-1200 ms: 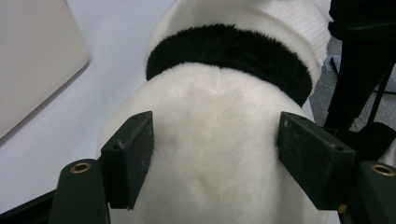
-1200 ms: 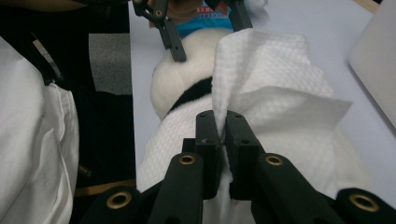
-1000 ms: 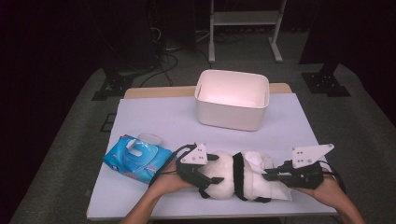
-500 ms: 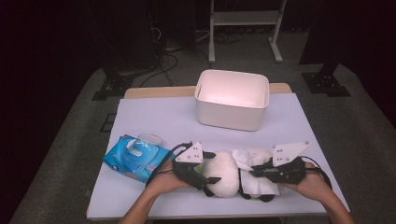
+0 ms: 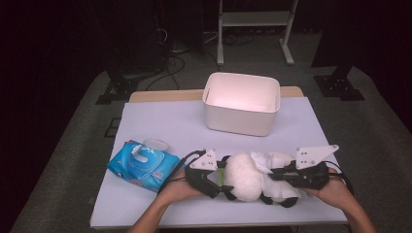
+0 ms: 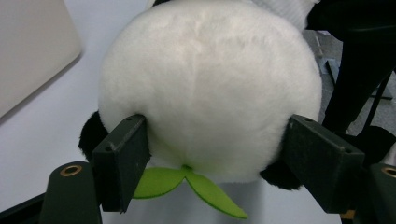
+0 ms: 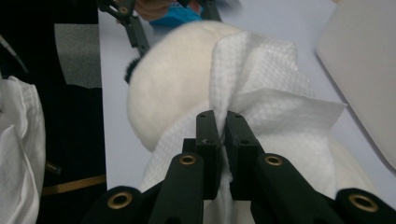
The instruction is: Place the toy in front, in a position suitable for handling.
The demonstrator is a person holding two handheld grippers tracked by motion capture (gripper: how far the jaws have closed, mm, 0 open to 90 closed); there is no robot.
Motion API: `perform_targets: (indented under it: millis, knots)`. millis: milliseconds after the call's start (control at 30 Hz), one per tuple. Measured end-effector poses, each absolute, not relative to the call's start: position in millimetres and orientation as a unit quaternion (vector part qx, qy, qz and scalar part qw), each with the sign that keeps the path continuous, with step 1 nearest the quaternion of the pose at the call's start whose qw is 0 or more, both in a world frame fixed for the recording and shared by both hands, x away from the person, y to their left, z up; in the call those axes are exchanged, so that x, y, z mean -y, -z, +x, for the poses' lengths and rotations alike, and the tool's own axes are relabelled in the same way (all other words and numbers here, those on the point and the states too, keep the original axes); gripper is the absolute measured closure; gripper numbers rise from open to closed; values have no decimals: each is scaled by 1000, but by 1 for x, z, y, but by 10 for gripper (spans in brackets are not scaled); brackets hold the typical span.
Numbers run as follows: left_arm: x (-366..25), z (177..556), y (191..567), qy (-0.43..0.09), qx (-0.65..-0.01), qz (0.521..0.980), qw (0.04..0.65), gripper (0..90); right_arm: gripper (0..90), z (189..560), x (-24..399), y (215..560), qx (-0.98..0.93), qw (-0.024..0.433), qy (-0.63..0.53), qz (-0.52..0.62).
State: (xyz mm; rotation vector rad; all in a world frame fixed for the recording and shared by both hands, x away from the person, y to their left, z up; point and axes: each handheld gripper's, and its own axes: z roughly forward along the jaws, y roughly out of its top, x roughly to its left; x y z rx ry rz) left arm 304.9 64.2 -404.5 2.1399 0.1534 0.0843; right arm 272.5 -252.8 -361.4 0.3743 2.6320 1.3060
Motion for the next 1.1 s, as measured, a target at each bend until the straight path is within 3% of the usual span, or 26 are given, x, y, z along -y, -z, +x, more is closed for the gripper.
perform_targets:
  millis: [367,633,700,867,967,1100]
  knots:
    - [-57,306,411,-41,-65,884,462,234,838,270,196,354,-910,93,-398,63]
    - [-59,306,411,-41,-65,883,463,230,731,269,207,345,-909,101,-397,76]
    - [-59,306,411,-41,-65,884,462,231,668,270,212,344,-913,106,-384,84]
    - [-58,307,412,-40,-68,883,463,232,635,277,220,352,-919,104,-366,101]
    - [-58,307,413,-41,-66,886,458,232,646,276,218,356,-921,105,-360,104]
    - [-58,308,414,-40,-70,884,460,233,820,274,211,356,-927,113,-346,93]
